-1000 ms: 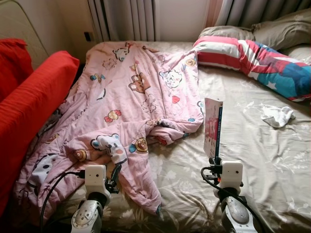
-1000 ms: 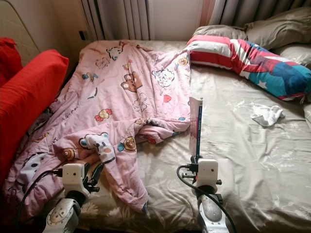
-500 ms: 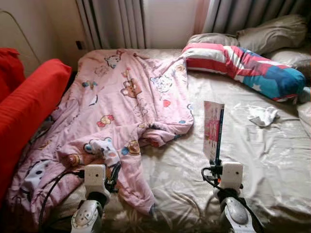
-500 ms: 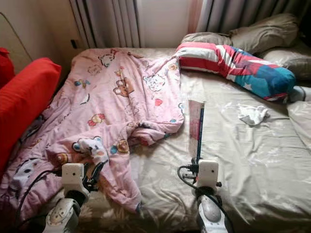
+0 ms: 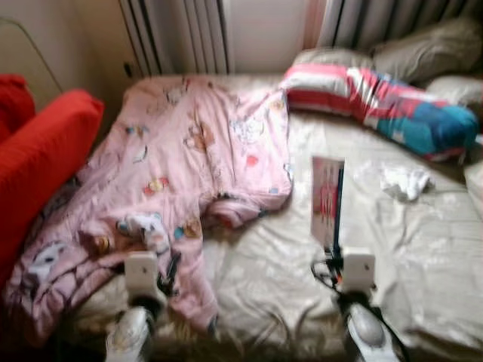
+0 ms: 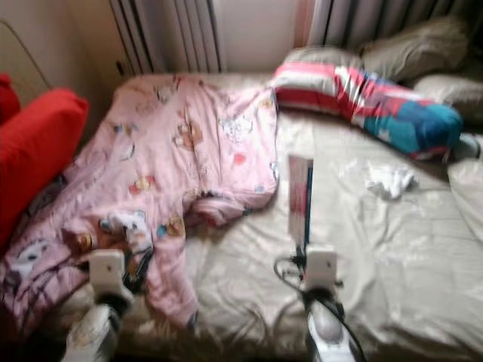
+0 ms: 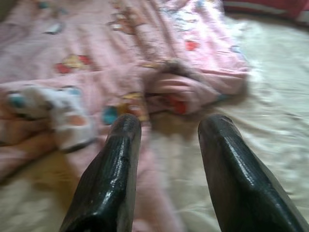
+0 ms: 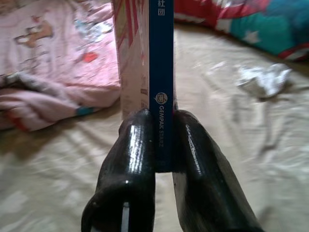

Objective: Clean up the room

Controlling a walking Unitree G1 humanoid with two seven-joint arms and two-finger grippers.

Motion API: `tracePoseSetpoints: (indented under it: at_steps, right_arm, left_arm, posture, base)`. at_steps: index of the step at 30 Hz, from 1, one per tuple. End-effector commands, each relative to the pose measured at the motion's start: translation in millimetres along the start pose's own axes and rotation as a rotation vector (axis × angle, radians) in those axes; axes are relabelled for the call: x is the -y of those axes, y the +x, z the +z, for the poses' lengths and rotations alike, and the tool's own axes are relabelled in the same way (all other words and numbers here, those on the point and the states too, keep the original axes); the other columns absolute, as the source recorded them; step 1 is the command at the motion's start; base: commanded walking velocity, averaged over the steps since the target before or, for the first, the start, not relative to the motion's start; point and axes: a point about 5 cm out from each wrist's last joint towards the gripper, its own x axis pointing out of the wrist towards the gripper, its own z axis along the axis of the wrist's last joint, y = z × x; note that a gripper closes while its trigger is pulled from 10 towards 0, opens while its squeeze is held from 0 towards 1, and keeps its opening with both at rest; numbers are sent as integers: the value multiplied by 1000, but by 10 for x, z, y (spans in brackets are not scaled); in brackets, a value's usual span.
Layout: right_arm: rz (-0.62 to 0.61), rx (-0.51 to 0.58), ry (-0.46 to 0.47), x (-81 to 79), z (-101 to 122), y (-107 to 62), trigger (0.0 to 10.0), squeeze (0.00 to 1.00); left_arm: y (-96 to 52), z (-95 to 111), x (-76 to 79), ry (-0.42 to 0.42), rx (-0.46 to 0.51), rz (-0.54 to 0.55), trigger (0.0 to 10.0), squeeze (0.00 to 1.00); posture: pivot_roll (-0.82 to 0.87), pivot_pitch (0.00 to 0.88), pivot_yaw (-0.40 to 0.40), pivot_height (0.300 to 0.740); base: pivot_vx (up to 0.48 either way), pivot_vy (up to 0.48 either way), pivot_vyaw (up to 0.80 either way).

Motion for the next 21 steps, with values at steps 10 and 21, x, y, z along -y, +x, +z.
tracePoseSetpoints:
  at_steps: [10,21]
  right_arm:
    - [-1,42,14,-27,76,11,10000,0]
    - [-1,42,14,-27,76,11,10000,0]
  left_arm:
    - [-40,-50,-69,23,-25,17,10000,0]
    - [-40,-50,-69,23,-25,17,10000,0]
  posture:
    - [-29,218,14,740]
    - [-29,218,14,740]
  base:
    - [0,-315,0]
    - [0,-315,0]
